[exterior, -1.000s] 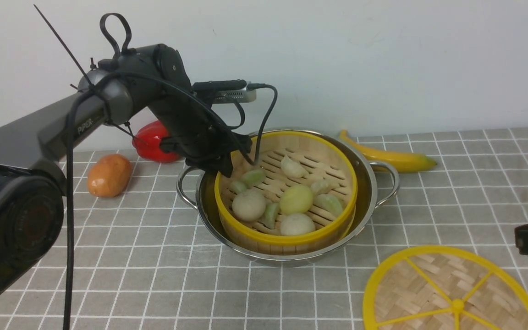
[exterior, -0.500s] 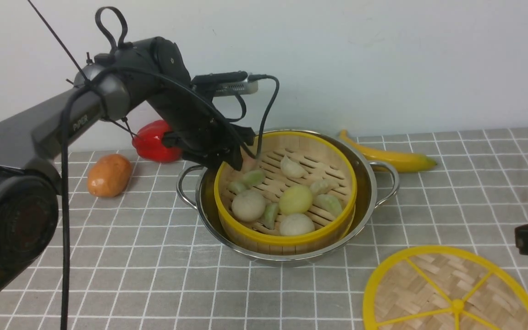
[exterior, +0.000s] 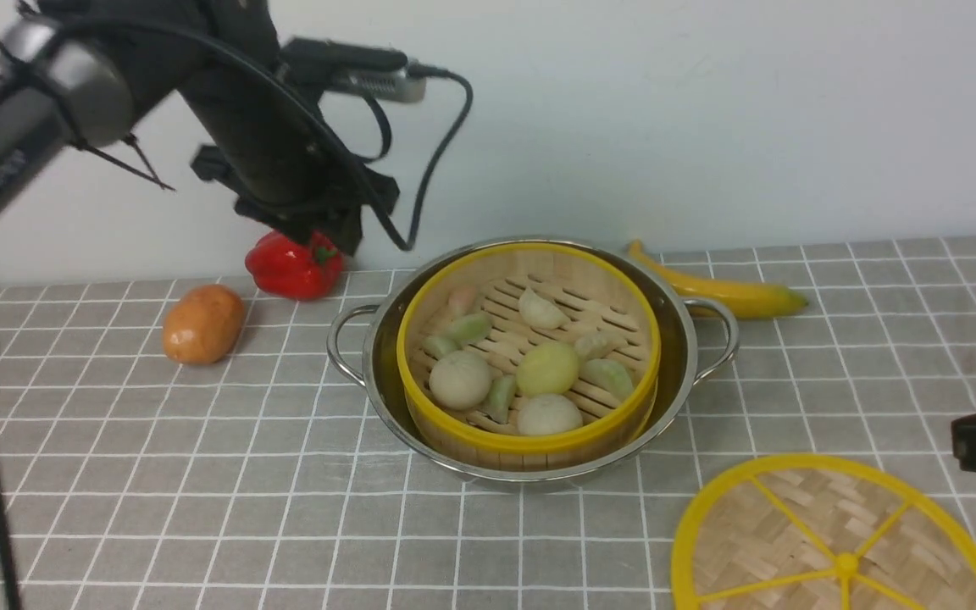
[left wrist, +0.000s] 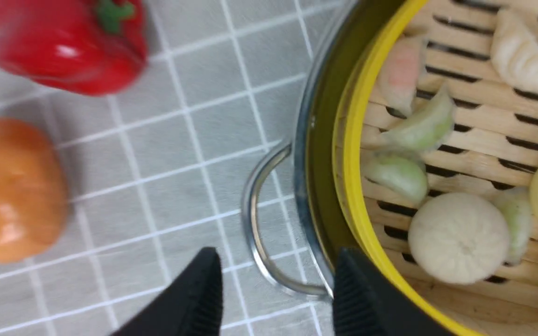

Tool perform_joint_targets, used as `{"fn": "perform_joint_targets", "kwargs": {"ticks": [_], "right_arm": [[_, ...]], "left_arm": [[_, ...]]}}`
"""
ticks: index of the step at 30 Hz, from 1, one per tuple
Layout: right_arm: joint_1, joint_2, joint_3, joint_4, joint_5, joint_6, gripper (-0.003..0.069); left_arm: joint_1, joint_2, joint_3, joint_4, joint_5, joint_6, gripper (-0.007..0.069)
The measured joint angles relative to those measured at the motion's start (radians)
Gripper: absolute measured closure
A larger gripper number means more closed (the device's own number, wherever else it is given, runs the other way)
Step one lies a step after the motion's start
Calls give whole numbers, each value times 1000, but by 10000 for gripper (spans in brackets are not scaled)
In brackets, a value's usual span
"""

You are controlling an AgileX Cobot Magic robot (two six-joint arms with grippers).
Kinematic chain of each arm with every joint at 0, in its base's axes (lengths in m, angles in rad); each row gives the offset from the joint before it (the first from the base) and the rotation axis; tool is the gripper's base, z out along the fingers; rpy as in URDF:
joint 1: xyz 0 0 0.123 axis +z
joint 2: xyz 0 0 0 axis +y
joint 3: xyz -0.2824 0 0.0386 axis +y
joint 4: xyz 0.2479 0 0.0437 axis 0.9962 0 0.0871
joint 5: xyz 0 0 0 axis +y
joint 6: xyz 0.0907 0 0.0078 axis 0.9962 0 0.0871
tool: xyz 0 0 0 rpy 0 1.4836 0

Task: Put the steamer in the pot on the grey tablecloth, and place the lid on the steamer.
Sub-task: 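Move the gripper down to the bamboo steamer lid and grasp its center knob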

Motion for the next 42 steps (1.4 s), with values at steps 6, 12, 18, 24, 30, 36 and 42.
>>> {"fn": "perform_joint_targets", "kwargs": {"ticks": [6,12,18,24,30,36,42], "right_arm": [[0,0,0,58,-1,-49,416],[0,1,0,188,0,-189,416],[0,79,-2,263,33,-236,416],[0,295,-4,264,60,-275,416],[0,440,-71,256,75,-278,416],[59,493,-150,254,98,-278,416],[130,493,-189,145,150,-200,416]], "left_arm": [[-1,-208,85,-20,2,5,545],[-2,-444,193,-20,4,40,648],[-2,-673,319,-20,4,66,648],[-2,-952,562,-20,-70,90,647],[-2,-1177,847,-23,-243,107,643],[-2,-1295,1104,-49,-313,99,643],[-2,-1304,1231,-136,-321,95,633]]}}
